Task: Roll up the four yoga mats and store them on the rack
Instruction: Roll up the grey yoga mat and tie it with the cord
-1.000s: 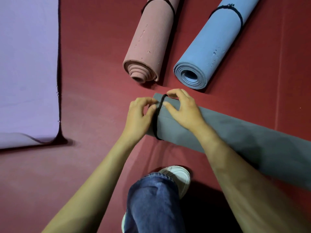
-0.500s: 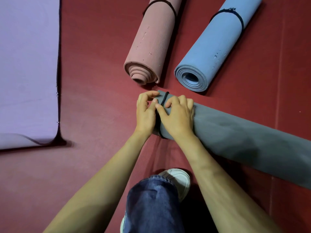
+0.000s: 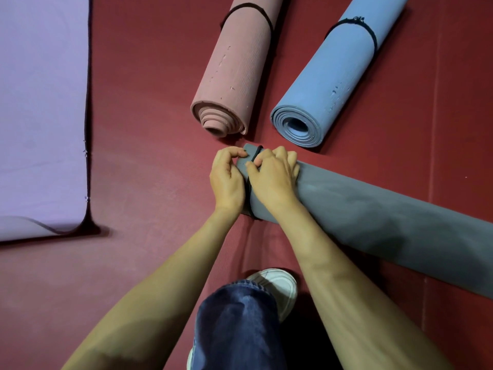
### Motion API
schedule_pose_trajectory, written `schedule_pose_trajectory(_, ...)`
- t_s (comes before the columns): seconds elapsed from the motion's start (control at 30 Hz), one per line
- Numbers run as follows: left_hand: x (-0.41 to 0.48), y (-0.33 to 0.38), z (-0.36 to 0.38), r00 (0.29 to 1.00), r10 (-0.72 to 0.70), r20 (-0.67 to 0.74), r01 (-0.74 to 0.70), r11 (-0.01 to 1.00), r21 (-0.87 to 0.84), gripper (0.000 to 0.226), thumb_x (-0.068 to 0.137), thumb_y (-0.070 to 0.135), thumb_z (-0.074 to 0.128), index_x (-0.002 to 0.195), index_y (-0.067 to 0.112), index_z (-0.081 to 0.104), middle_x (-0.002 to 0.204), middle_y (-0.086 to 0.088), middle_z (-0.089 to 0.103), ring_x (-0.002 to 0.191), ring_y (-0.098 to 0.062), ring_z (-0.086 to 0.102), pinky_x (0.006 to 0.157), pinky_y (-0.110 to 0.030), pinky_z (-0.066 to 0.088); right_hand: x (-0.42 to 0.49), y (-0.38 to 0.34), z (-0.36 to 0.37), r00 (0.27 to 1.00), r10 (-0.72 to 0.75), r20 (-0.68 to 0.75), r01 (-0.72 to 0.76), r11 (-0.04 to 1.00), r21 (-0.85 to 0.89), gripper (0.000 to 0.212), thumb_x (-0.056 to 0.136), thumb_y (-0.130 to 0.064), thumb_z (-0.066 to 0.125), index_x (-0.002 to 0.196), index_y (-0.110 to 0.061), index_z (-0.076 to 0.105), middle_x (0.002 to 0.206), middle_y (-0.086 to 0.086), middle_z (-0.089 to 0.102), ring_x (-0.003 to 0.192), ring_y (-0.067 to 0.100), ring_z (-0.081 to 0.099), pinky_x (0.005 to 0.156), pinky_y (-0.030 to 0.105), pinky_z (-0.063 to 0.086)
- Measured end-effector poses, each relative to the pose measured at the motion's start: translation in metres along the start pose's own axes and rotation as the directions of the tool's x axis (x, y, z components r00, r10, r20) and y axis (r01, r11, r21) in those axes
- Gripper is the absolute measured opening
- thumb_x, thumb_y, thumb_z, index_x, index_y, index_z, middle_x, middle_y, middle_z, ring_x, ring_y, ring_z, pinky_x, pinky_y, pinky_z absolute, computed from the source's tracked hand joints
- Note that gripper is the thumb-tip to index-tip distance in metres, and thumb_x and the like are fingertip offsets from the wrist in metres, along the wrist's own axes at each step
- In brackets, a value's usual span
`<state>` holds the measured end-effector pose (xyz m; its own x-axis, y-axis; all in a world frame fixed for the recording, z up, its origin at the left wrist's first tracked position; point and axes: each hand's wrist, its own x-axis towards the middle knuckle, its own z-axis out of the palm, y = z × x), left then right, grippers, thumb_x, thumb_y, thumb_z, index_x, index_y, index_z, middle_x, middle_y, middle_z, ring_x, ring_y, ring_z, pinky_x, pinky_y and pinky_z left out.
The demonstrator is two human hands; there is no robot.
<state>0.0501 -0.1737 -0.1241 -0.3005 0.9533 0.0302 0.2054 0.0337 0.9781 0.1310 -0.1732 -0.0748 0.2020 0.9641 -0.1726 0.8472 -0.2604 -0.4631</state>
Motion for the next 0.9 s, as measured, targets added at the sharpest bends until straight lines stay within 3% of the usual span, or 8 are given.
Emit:
schedule_pose_trajectory(0.13,0.002,0.000,0.004,0.988,0.139,0.073,-0.149,0.977,0.154,0.024,0.089,0.024,0.044,0.089,0.009,0.062,0.092,0.008,0.053,0.091,-0.014,0.055,0.086,-0.040,0.046,-0.002,0.014,-0.013,0.994,-0.026,-0.110,0.024,0.999,-0.026,0.022,0.094,-0.026,0.048,0.105,-0.010,0.060,0.119,0.010,0.048,0.118,0.030,0.037,0.096,0.038,0.025)
schedule_pose_trajectory(0.23,0.005,-0.005,0.009,0.974,0.185,0.127,-0.219,0.907,0.359,0.031,0.084,0.046,0.057,0.096,0.019,0.067,0.102,0.006,0.050,0.098,-0.016,0.053,0.089,-0.042,0.046,-0.002,0.037,-0.027,0.994,0.085,-0.074,-0.057,0.946,0.318,0.012,0.094,-0.016,0.051,0.093,-0.008,0.059,0.107,0.016,0.056,0.107,0.033,0.050,0.097,0.041,0.036)
schedule_pose_trajectory(0.37,0.009,0.000,0.013,0.967,0.186,0.171,-0.247,0.845,0.475,0.033,0.085,0.050,0.053,0.096,0.024,0.071,0.109,0.000,0.054,0.104,-0.019,0.048,0.094,-0.042,0.039,-0.014,0.058,-0.059,0.896,0.191,0.400,-0.443,0.331,0.833,0.021,0.098,-0.006,0.042,0.078,-0.013,0.044,0.070,0.005,0.052,0.061,0.015,0.052,0.063,0.025,0.051)
schedule_pose_trajectory(0.43,0.013,0.004,0.015,0.951,0.234,0.204,-0.309,0.773,0.554,0.032,0.089,0.046,0.049,0.094,0.023,0.071,0.107,-0.001,0.058,0.107,-0.021,0.047,0.099,-0.047,0.034,-0.019,0.076,-0.073,0.825,0.163,0.541,-0.565,0.276,0.778,0.024,0.098,-0.012,0.044,0.075,-0.013,0.043,0.058,0.001,0.044,0.045,0.010,0.038,0.052,0.023,0.045)
schedule_pose_trajectory(0.53,0.018,0.015,0.021,0.845,0.338,0.414,-0.530,0.629,0.569,0.025,0.092,0.022,0.046,0.094,0.013,0.068,0.099,-0.006,0.063,0.102,-0.026,0.054,0.107,-0.050,0.027,-0.018,0.100,-0.090,0.808,0.160,0.567,-0.563,0.492,0.664,0.026,0.098,-0.023,0.049,0.077,-0.009,0.052,0.047,-0.004,0.036,0.037,0.008,0.028,0.048,0.022,0.039)
schedule_pose_trajectory(0.67,-0.005,0.047,0.047,0.826,0.081,0.558,-0.417,0.753,0.508,0.035,0.092,0.006,0.047,0.127,0.002,0.054,0.117,-0.017,0.061,0.110,-0.033,0.055,0.101,-0.045,0.038,-0.027,0.100,-0.086,0.808,0.182,0.560,-0.569,0.487,0.663,0.025,0.098,-0.015,0.047,0.076,-0.006,0.054,0.043,-0.004,0.038,0.033,0.008,0.033,0.045,0.023,0.040)
schedule_pose_trajectory(0.8,-0.039,0.029,0.050,0.854,0.190,0.484,-0.501,0.550,0.668,0.044,0.094,0.028,0.038,0.120,0.001,0.060,0.112,-0.011,0.068,0.104,-0.027,0.063,0.103,-0.046,0.037,-0.036,0.100,-0.081,0.754,0.153,0.639,-0.655,0.264,0.708,0.025,0.094,-0.019,0.051,0.070,-0.011,0.052,0.041,-0.004,0.038,0.037,0.012,0.041,0.051,0.024,0.044)
schedule_pose_trajectory(0.9,-0.048,0.018,0.044,0.865,0.272,0.422,-0.500,0.542,0.676,0.047,0.094,0.028,0.036,0.128,0.000,0.053,0.119,-0.010,0.064,0.108,-0.024,0.057,0.104,-0.041,0.031,-0.024,0.095,-0.087,0.687,0.140,0.713,-0.719,-0.011,0.695,0.022,0.090,-0.027,0.052,0.074,-0.012,0.056,0.035,-0.007,0.027,0.036,0.010,0.038,0.055,0.023,0.041)
